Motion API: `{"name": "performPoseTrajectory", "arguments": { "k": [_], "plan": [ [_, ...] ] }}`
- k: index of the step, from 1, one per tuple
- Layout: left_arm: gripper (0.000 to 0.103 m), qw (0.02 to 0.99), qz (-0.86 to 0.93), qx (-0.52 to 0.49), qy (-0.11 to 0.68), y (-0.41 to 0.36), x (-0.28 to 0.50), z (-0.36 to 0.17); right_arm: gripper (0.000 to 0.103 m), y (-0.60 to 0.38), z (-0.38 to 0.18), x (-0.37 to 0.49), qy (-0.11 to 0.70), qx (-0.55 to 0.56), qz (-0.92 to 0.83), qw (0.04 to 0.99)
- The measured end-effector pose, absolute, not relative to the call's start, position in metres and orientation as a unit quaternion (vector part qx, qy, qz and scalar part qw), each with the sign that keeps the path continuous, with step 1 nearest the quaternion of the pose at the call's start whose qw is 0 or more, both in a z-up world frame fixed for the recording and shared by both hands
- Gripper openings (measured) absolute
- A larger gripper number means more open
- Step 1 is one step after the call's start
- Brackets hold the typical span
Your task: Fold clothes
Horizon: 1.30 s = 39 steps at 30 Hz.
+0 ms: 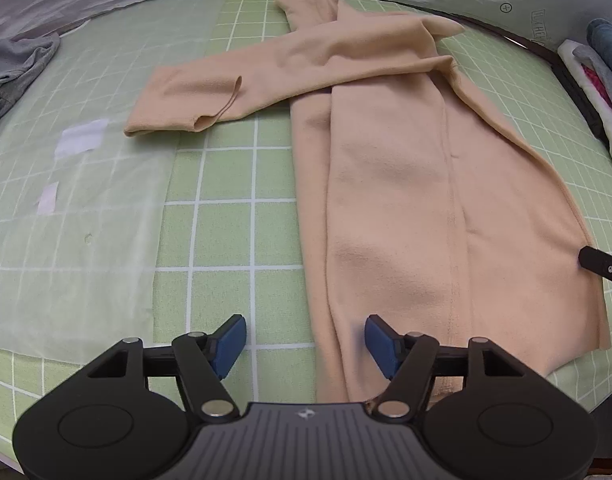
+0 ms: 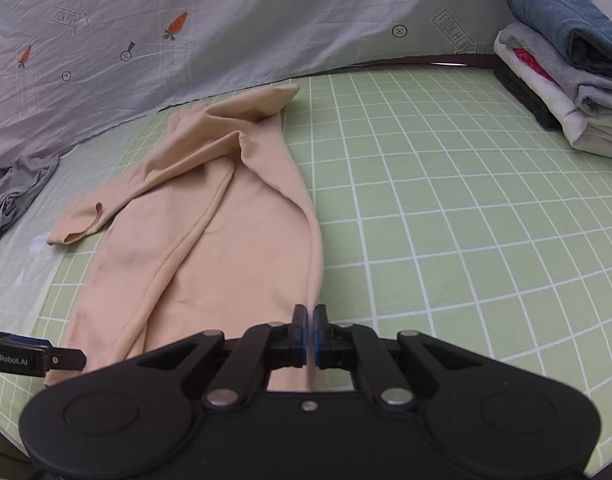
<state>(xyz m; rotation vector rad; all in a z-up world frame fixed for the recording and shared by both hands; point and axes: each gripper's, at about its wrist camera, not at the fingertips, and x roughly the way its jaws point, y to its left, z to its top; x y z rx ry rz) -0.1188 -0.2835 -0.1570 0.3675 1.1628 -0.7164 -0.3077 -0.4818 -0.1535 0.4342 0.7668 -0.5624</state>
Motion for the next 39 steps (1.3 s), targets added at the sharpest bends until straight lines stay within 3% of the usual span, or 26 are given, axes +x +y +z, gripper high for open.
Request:
{"name": "performPoseTrajectory", "arguments": {
  "k": [8,18,24,34,39],
  "plan": [
    [0.068,0.753,-0.347,0.176,0.531,-0.278,-0.118,-0.157,0.003,-0.467,-0.135,-0.287,0.333,0.265,-0.202,0.882],
    [0.074,0.743,-0.375,0.19,0.521,-0.27,-0.122,-0.158,0.004,-0.436,-0.168,-0.243,0.382,0.296,-0.145,0.863],
    [0.075,0.738,-0.382,0.187,0.523,-0.265,-0.12,-0.158,0.014,-0.433,-0.187,-0.239,0.403,0.327,-0.146,0.842],
    [0.086,0.732,-0.389,0.193,0.525,-0.27,-0.122,-0.16,0.031,-0.444,-0.187,-0.25,0.385,0.381,-0.152,0.827],
    [0.086,0.729,-0.381,0.168,0.543,-0.269,-0.113,-0.158,0.033,-0.448,-0.184,-0.248,0.386,0.382,-0.146,0.827]
  ]
}}
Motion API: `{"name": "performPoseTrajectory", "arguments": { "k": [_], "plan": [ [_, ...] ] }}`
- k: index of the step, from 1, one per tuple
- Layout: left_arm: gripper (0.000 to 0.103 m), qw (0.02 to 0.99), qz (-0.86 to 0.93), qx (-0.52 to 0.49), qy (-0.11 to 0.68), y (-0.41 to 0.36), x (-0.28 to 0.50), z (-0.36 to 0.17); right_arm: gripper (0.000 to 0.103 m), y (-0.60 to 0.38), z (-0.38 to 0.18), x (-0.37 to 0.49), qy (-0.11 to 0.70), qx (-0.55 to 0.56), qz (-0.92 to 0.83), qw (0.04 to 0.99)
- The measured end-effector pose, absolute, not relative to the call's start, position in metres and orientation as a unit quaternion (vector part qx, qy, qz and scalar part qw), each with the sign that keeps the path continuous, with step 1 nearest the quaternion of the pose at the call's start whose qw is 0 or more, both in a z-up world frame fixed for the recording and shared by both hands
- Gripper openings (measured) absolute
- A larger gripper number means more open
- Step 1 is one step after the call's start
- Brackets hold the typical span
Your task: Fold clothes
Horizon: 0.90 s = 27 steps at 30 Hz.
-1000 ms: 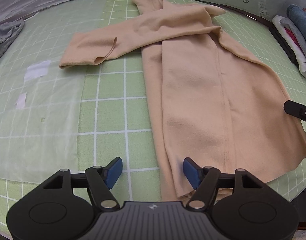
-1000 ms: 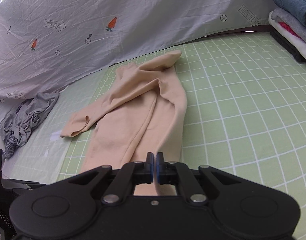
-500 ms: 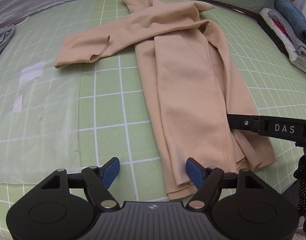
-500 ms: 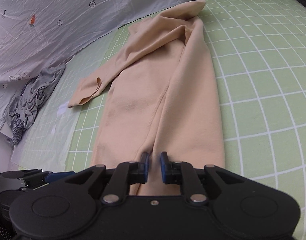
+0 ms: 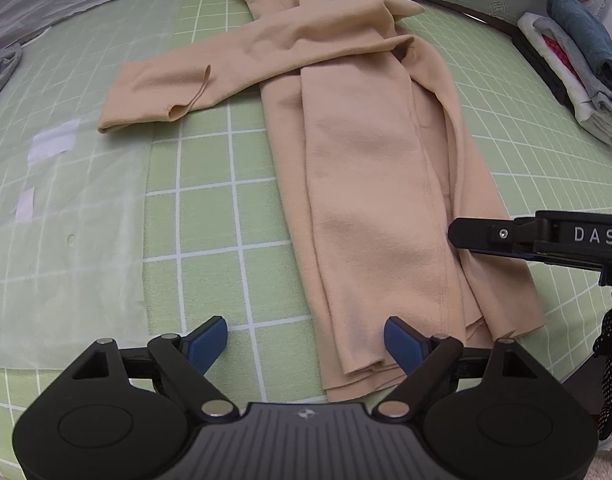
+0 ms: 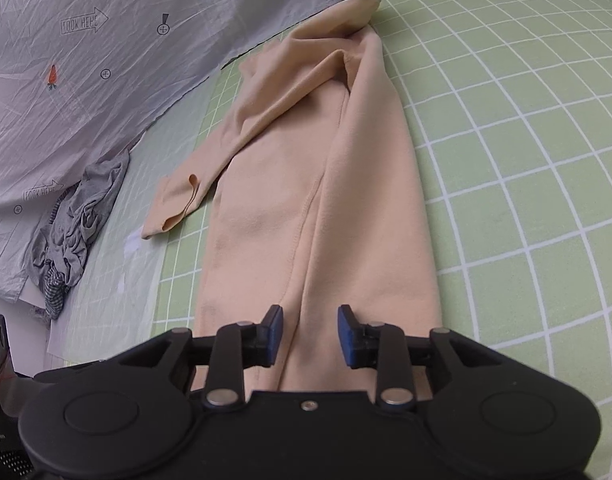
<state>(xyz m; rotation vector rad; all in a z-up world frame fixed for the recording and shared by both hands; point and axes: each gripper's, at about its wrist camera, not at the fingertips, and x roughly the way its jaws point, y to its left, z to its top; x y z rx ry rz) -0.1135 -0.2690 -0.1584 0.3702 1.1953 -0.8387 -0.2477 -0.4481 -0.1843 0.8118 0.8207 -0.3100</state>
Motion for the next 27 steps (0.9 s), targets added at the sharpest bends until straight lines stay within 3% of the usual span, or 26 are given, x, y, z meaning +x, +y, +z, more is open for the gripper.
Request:
{"name": "performPoseTrajectory", "arguments": {
  "k": [6,12,27],
  "plan": [
    [0.086,0.756,-0.341,0.108,0.549,-0.256,-0.085,-0.146,0.047,-0.479,-0.167,-0.239,0.35,0.387,-0.162,0.837],
    [0.086,0.795,-0.28,0.05,0.536,-0.247,-0.035,-0.134,0.048,-0.511,-0.151,-0.229,0.317,0.394,-0.179,0.844],
    [0.085,0.823,-0.219,0.044,0.522,-0.271,0.067,-0.15,0.048,-0.642,-0.155,-0.13,0.271,0.46,-0.214,0.818]
  ]
}}
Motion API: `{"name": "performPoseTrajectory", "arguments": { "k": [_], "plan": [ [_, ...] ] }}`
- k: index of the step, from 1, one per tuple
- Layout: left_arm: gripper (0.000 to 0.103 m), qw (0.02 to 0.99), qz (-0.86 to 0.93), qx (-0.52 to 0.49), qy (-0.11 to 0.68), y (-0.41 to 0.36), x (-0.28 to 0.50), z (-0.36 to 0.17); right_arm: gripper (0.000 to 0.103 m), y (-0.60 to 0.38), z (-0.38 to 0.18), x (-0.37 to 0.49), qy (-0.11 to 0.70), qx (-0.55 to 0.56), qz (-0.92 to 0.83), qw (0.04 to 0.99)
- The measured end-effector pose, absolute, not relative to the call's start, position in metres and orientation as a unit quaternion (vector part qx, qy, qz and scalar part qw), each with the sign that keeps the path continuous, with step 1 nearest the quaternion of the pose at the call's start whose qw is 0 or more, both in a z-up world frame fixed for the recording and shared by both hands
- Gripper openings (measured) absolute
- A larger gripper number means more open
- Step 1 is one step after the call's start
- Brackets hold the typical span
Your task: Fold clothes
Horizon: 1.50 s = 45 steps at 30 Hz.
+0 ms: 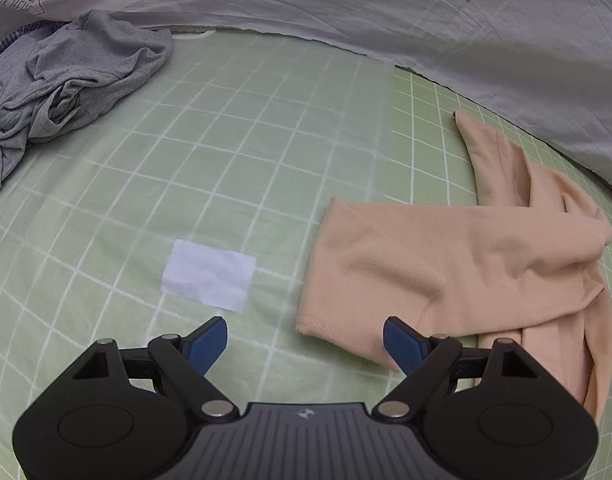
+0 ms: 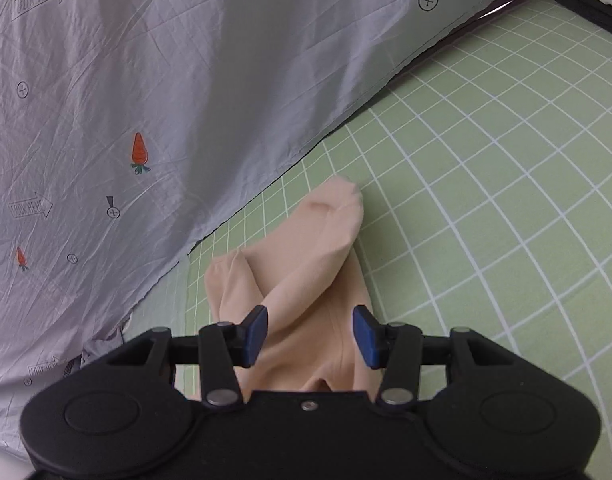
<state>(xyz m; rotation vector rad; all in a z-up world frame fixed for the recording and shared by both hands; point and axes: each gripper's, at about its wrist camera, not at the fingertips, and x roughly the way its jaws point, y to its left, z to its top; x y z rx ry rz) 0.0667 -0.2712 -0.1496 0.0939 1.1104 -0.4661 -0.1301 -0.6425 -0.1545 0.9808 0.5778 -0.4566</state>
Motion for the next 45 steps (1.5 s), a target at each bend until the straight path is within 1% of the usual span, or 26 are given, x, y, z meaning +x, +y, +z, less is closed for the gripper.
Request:
{"name": "performPoseTrajectory", "arguments": {
  "k": [4,6,8,9,10,11,12,13,14,16,18,23,25,29,33,37,45],
  "plan": [
    [0.084,0.818,-0.215,0.02,0.533,-0.279,0.083,-0.157,0.048,-0.663,-0.164,-0.11,0.271,0.483,-0.221,0.803],
    [0.082,0.82,-0.21,0.012,0.531,-0.281,0.086,-0.159,0.046,-0.673,-0.17,-0.102,0.268,0.496,-0.224,0.795],
    [0.076,0.825,-0.202,0.015,0.528,-0.283,0.087,-0.158,0.033,-0.677,-0.172,-0.101,0.263,0.503,-0.229,0.791],
    [0.069,0.828,-0.197,0.021,0.525,-0.283,0.087,-0.157,0.032,-0.679,-0.173,-0.1,0.26,0.507,-0.231,0.789],
    [0.057,0.831,-0.193,0.03,0.521,-0.283,0.086,-0.156,0.027,-0.68,-0.172,-0.099,0.261,0.501,-0.23,0.792],
    [0.049,0.834,-0.193,0.034,0.516,-0.283,0.086,-0.155,0.019,-0.68,-0.171,-0.097,0.261,0.496,-0.23,0.796],
    [0.028,0.83,-0.199,0.023,0.52,-0.281,0.088,-0.156,0.016,-0.68,-0.17,-0.096,0.262,0.491,-0.229,0.799],
    [0.014,0.825,-0.206,0.008,0.527,-0.278,0.09,-0.157,0.011,-0.68,-0.169,-0.095,0.262,0.484,-0.229,0.803],
    [0.012,0.823,-0.209,0.0,0.528,-0.277,0.09,-0.157,0.007,-0.679,-0.167,-0.094,0.263,0.477,-0.229,0.807],
    [0.007,0.824,-0.21,-0.009,0.527,-0.275,0.09,-0.157,0.005,-0.68,-0.164,-0.092,0.261,0.469,-0.228,0.813],
    [0.005,0.825,-0.211,-0.02,0.523,-0.273,0.09,-0.154,0.004,-0.681,-0.161,-0.091,0.255,0.465,-0.226,0.817],
    [0.004,0.835,-0.217,-0.062,0.502,-0.262,0.088,-0.129,0.003,-0.685,-0.146,-0.09,0.23,0.454,-0.223,0.831],
    [0.003,0.842,-0.22,-0.085,0.486,-0.256,0.087,-0.106,0.003,-0.688,-0.139,-0.09,0.219,0.449,-0.226,0.836],
    [0.003,0.866,-0.25,-0.107,0.42,-0.249,0.08,-0.042,0.003,-0.694,-0.126,-0.092,0.195,0.449,-0.226,0.842],
    [0.003,0.885,-0.251,-0.118,0.374,-0.244,0.081,-0.005,0.003,-0.693,-0.116,-0.079,0.189,0.438,-0.214,0.852],
    [0.003,0.889,-0.231,-0.119,0.376,-0.238,0.094,-0.009,0.003,-0.687,-0.111,-0.058,0.195,0.42,-0.197,0.864],
    [0.004,0.852,-0.162,-0.166,0.468,-0.212,0.117,-0.084,0.003,-0.677,-0.135,-0.005,0.254,0.381,-0.18,0.871]
  ]
}}
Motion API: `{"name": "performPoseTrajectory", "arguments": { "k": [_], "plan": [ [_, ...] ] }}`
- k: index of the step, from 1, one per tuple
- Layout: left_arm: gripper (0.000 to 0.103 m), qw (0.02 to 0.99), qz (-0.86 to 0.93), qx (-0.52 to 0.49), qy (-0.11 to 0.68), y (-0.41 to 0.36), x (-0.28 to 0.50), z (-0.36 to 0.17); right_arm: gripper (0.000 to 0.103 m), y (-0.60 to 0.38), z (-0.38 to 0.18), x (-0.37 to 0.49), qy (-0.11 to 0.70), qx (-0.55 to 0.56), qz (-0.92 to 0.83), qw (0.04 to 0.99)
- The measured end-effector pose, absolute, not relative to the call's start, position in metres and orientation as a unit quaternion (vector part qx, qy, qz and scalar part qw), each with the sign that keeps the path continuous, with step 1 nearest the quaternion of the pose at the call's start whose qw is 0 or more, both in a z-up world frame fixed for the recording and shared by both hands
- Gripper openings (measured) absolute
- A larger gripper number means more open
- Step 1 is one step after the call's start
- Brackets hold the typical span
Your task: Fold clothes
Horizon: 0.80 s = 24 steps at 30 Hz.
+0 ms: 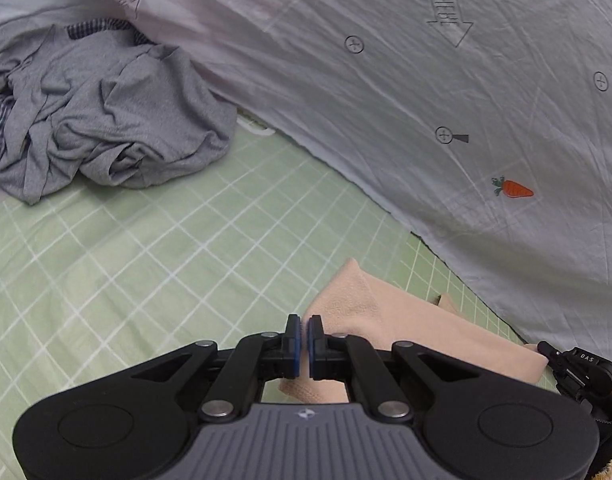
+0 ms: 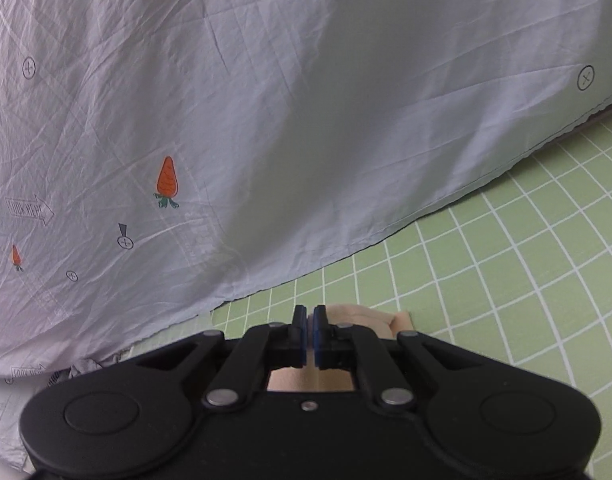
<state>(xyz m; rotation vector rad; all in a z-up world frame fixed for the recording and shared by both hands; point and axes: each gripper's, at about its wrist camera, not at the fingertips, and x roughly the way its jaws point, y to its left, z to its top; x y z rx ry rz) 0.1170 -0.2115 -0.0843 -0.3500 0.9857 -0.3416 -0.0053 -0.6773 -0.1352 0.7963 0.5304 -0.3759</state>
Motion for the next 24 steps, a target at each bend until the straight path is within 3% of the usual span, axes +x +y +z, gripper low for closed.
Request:
{"name": "performPoseTrajectory", "arguments": {
  "k": [12,15,16,18,20,24],
  "plan": [
    [0.004,0.8,-0.122,-0.206,0.55,-0.197,0.124,-0.151,0.003,-0.674,-0.199,0.049,0.347,0.36,-0.213,0.839],
    [0.004,0.796,-0.118,-0.202,0.558,-0.197,0.125,-0.157,0.0,-0.676,-0.203,0.05,0.339,0.346,-0.214,0.849],
    [0.004,0.795,-0.118,-0.202,0.559,-0.197,0.124,-0.158,0.001,-0.676,-0.2,0.051,0.344,0.341,-0.214,0.848],
    [0.004,0.794,-0.119,-0.204,0.56,-0.197,0.124,-0.158,0.014,-0.676,-0.193,0.047,0.344,0.334,-0.217,0.85],
    [0.004,0.794,-0.119,-0.206,0.56,-0.197,0.123,-0.159,0.035,-0.677,-0.183,0.037,0.332,0.328,-0.224,0.856],
    [0.004,0.792,-0.12,-0.21,0.56,-0.196,0.121,-0.159,0.036,-0.678,-0.168,-0.005,0.289,0.351,-0.253,0.854]
  ]
}}
